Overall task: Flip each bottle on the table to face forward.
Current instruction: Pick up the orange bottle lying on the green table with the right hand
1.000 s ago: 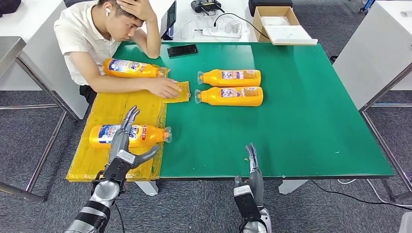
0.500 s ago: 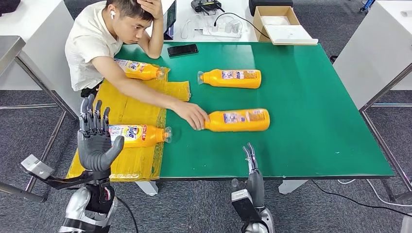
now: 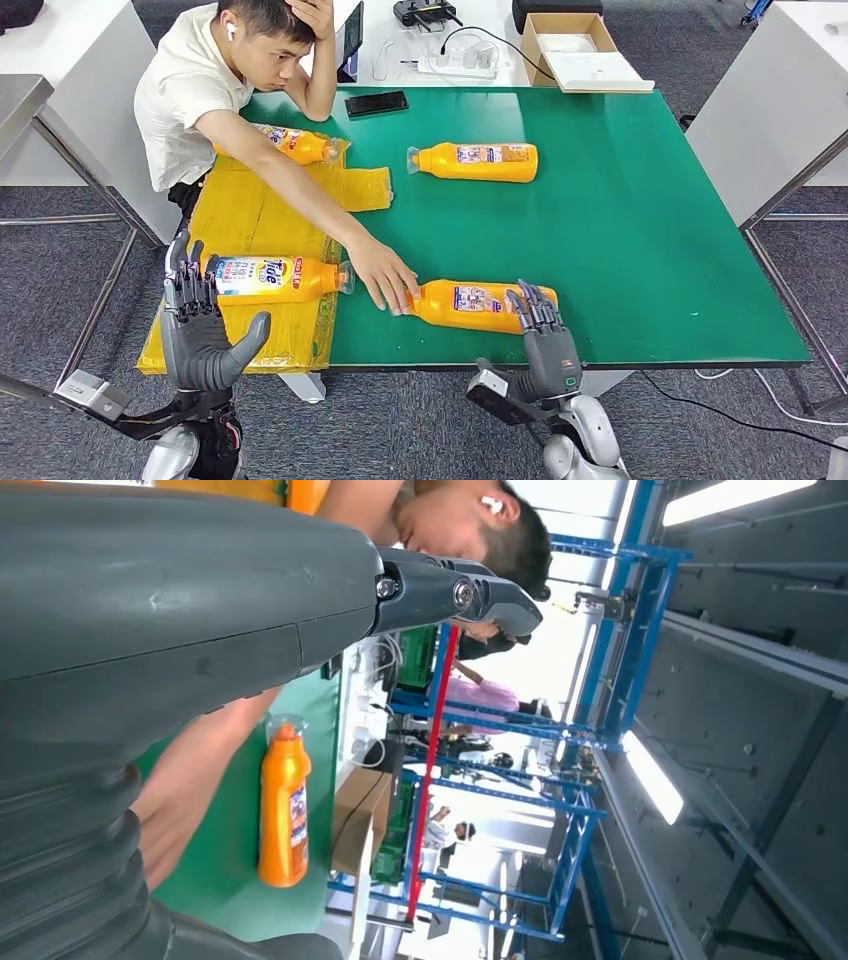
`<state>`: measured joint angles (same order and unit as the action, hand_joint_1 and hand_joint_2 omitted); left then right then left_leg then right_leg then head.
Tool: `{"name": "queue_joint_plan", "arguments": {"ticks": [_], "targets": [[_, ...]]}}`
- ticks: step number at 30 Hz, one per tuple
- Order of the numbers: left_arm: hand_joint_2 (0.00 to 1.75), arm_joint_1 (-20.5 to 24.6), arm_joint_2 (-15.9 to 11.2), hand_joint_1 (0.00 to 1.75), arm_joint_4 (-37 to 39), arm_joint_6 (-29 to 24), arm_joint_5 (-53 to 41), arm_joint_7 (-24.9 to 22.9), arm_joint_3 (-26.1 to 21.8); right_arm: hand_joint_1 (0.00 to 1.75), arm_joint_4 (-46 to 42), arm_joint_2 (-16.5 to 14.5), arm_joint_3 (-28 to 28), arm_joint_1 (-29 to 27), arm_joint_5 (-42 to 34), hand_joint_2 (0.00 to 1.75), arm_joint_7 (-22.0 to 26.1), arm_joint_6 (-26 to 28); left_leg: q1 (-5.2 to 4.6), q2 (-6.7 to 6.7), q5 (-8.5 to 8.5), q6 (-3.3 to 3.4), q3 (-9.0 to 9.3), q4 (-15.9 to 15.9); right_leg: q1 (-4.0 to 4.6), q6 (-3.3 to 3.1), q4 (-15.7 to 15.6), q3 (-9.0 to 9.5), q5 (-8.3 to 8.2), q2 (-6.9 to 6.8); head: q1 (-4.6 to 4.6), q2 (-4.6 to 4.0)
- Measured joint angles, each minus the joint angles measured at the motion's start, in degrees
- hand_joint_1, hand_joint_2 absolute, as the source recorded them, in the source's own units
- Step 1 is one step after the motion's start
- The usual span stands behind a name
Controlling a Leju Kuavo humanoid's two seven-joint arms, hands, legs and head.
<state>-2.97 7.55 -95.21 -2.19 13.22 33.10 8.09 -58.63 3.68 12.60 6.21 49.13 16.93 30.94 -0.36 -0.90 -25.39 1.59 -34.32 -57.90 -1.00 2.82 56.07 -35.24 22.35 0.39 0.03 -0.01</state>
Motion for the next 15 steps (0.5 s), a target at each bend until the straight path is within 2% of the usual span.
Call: {"name": "queue_joint_plan", "arguments": {"ticks": [8, 15], "targets": [[1.75, 0.04, 0.43, 0.0, -0.02, -0.49, -1.13, -0.09, 0.68, 0.0, 3.9, 2.59, -0.21, 4.84, 7.38, 1.75, -5.53, 0.06, 0.03, 0.01, -0.01, -0.01, -0.01, 0.0, 0.03, -0.01, 0.01, -0.02, 0.01, 0.0, -0.01, 0.0], [1.75, 0.92, 0.95, 0.0, 0.3, -0.8, -1.66, -0.38, 1.32, 0.0, 9.38, 2.89, -0.13, 9.83, 7.75, 1.75, -7.2, -3.92, 0.02, 0.0, 0.01, 0.0, -0.01, 0.0, 0.02, -0.01, 0.01, -0.02, 0.0, 0.0, 0.0, -0.01]]}}
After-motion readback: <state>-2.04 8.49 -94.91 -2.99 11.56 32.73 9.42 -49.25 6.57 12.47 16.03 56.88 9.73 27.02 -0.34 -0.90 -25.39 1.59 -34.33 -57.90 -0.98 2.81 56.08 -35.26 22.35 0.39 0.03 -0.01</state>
